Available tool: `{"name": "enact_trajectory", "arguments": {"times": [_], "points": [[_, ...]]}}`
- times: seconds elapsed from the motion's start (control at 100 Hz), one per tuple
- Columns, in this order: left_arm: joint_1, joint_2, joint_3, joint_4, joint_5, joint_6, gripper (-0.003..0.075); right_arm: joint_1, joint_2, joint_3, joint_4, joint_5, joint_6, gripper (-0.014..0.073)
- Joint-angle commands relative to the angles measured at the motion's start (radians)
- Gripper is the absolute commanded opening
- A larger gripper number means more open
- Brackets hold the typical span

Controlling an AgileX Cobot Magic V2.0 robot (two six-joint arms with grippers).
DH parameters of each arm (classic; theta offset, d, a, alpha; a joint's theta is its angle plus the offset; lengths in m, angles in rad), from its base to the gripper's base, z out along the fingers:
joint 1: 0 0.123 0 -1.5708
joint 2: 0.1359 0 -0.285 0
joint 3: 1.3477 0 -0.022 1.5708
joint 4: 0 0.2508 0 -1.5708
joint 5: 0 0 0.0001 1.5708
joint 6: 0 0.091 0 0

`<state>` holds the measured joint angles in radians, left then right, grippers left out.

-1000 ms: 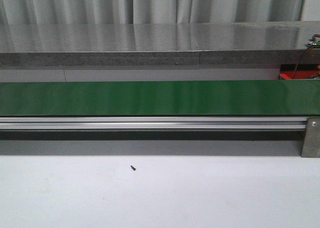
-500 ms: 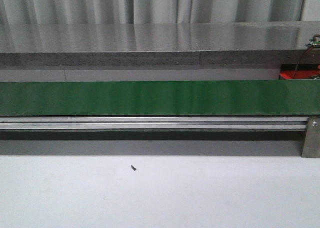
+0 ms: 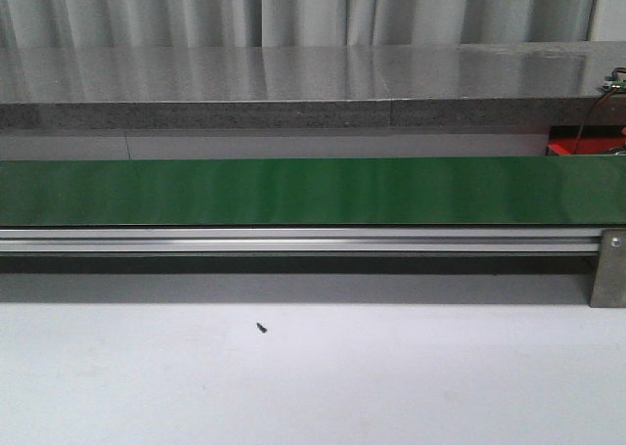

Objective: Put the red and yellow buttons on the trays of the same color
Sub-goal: 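Close the left gripper on the yellow button and lift it, then set the yellow button on the belt start and open the left gripper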

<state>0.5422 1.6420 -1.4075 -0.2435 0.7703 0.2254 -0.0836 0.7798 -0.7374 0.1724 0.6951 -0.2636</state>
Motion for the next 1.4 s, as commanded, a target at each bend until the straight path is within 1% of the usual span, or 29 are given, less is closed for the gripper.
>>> {"name": "enact_trajectory", "arguments": {"times": [0.0,0.18,0.27,0.43,0.66,0.75,0.76,0.77,0.84,0.88,0.89,0.95,1.0,1.13,1.39], "points": [[-0.056,-0.057,-0.016,-0.015,-0.019,0.002,0.0148,-0.001,-0.005,-0.026,0.000,-0.056,-0.004,-0.0069],[-0.154,-0.057,0.040,-0.015,-0.009,0.002,0.0148,-0.001,-0.005,-0.026,0.000,-0.056,-0.004,-0.0069],[-0.192,-0.057,0.084,-0.015,-0.038,0.002,0.0148,-0.001,-0.005,-0.026,0.000,-0.056,-0.004,-0.0069],[-0.235,-0.051,0.138,-0.015,-0.083,0.002,0.0148,-0.001,-0.005,-0.026,0.000,-0.056,-0.004,-0.0069],[-0.274,-0.047,0.159,-0.006,-0.092,0.010,0.0154,-0.001,-0.005,-0.026,0.000,-0.056,-0.004,-0.0069],[-0.275,-0.047,0.159,-0.001,-0.099,0.013,0.0199,-0.001,-0.005,-0.026,0.000,-0.056,-0.004,-0.0069],[-0.275,-0.047,0.159,0.000,-0.099,0.015,0.0217,-0.001,-0.005,-0.026,0.000,-0.056,-0.004,-0.0069],[-0.275,-0.047,0.159,-0.001,-0.099,0.017,0.0217,-0.001,-0.005,-0.026,0.000,-0.056,-0.004,-0.0069],[-0.275,-0.047,0.159,0.002,-0.099,0.027,0.0292,-0.001,-0.005,-0.026,0.000,-0.056,-0.004,-0.0069],[-0.275,-0.047,0.159,0.002,-0.101,0.027,0.0349,-0.001,-0.005,-0.026,0.000,-0.056,-0.004,-0.0069],[-0.275,-0.047,0.159,0.002,-0.103,0.027,0.0349,-0.001,-0.005,-0.026,0.000,-0.056,-0.004,-0.0069],[-0.275,-0.047,0.159,0.004,-0.106,0.027,0.0417,-0.001,-0.005,-0.026,0.000,-0.056,-0.004,-0.0069],[-0.275,-0.047,0.159,0.004,-0.110,0.027,0.0449,-0.001,-0.005,-0.026,0.000,-0.056,-0.004,-0.0069],[-0.275,-0.047,0.159,0.004,-0.121,0.029,0.0489,-0.001,-0.005,-0.026,0.000,-0.056,-0.004,-0.0069],[-0.275,-0.064,0.126,-0.026,-0.139,0.029,0.0489,-0.001,-0.005,-0.026,0.000,-0.056,-0.004,-0.0069]]}}
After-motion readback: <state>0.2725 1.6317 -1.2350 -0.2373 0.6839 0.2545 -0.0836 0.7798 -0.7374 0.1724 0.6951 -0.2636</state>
